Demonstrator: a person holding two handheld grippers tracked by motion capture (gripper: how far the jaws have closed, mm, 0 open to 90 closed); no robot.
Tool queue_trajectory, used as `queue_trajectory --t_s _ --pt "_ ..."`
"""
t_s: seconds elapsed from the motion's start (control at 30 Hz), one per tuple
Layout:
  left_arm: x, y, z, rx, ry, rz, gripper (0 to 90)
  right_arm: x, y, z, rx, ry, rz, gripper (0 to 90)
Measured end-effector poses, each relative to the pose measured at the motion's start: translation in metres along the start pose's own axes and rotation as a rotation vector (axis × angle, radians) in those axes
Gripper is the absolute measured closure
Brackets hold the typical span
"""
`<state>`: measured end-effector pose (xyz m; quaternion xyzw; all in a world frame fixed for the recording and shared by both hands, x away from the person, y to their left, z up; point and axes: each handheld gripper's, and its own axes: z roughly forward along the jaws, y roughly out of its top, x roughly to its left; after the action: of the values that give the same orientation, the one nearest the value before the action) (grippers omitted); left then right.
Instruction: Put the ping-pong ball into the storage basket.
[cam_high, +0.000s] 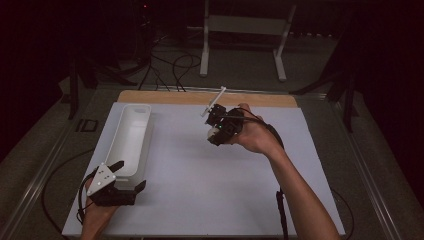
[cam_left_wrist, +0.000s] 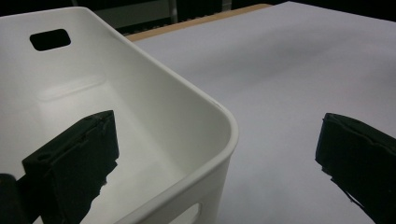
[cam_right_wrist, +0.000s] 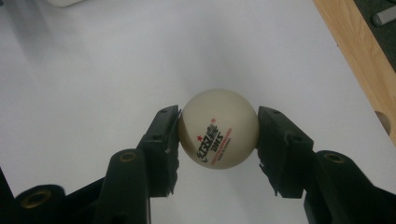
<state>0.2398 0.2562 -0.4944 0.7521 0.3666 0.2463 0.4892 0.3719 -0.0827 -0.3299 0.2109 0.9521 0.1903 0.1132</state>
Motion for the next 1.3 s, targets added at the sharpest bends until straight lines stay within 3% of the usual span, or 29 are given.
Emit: queue_trajectory --t_s 1.3 --pt "-0.001 0.000 0.000 0.000 -0.004 0.003 0.0 0.016 0.029 0.002 0.012 0.017 -0.056 50.0"
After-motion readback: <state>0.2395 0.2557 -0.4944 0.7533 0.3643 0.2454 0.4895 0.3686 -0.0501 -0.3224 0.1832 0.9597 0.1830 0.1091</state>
